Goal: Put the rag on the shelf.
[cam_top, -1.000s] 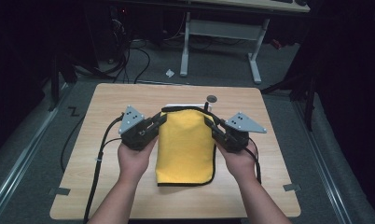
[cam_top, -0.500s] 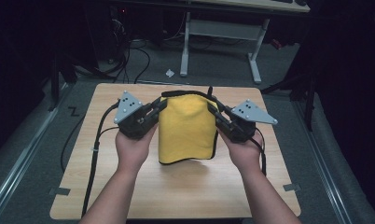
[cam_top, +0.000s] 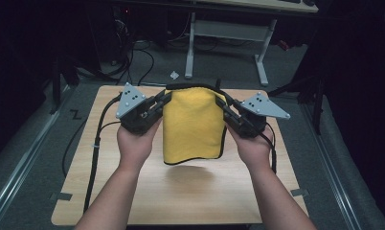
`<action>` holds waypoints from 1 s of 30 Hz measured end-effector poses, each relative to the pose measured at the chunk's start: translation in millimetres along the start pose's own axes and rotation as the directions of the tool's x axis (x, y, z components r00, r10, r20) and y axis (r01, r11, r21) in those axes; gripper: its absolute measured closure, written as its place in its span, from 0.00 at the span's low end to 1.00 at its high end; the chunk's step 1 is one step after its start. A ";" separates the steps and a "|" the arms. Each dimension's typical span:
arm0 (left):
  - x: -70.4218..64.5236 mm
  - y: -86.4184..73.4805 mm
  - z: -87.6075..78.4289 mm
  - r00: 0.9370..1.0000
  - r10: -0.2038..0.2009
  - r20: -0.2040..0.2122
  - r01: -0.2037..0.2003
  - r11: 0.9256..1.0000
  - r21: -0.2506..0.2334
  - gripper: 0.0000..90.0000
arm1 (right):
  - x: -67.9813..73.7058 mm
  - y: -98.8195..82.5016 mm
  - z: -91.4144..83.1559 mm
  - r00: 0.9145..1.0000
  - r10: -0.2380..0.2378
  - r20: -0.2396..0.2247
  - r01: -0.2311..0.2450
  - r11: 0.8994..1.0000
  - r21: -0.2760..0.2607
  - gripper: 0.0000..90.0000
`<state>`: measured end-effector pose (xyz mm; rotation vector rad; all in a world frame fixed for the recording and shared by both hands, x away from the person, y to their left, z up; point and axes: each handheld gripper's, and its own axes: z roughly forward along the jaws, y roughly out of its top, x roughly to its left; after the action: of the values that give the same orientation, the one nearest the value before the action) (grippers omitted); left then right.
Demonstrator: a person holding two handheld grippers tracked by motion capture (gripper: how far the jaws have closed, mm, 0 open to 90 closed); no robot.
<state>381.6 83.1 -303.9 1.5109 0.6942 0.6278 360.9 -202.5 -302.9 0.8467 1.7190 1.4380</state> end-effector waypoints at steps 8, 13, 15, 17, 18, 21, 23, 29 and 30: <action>8.3 14.1 20.4 1.000 -0.007 0.003 0.007 1.000 0.007 0.93 | -13.0 15.8 9.2 1.000 -0.004 0.026 0.004 1.000 0.001 0.87; 19.5 20.9 38.2 1.000 -0.008 -0.006 0.009 1.000 0.019 0.93 | -28.9 21.6 21.5 0.999 0.025 0.029 -0.025 1.000 0.008 0.87; 25.1 22.5 45.9 1.000 -0.008 -0.011 0.008 0.999 0.031 0.93 | -34.6 22.2 27.8 0.999 0.033 0.026 -0.033 0.999 0.009 0.87; 31.3 23.9 52.2 1.000 -0.004 -0.013 0.005 0.999 0.035 0.93 | -39.6 21.9 35.2 0.999 0.044 0.022 -0.045 0.999 0.016 0.87; 34.0 24.2 55.5 1.000 -0.004 -0.015 0.004 0.999 0.036 0.93 | -42.6 21.6 39.1 0.999 0.045 0.020 -0.045 0.999 0.016 0.87; 43.4 23.5 66.3 1.000 0.000 -0.020 0.001 0.999 0.051 0.93 | -50.3 20.6 51.4 0.999 0.051 0.016 -0.051 0.998 0.022 0.87; 50.2 21.4 73.9 1.000 0.006 -0.025 -0.004 0.998 0.064 0.93 | -55.9 18.8 60.2 0.998 0.054 0.010 -0.055 0.998 0.029 0.87; 71.0 11.7 97.1 0.999 -0.003 -0.038 0.007 0.993 0.118 0.92 | -71.0 10.2 85.2 0.998 0.060 -0.006 -0.059 0.996 0.062 0.87; 72.1 10.4 100.0 0.999 0.010 -0.043 -0.004 0.992 0.124 0.92 | -73.4 7.5 90.9 0.999 0.054 -0.005 -0.053 0.996 0.072 0.87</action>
<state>504.5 70.1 -300.4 1.6187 0.7733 0.6342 476.9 -217.4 -296.8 0.9338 1.7746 1.4223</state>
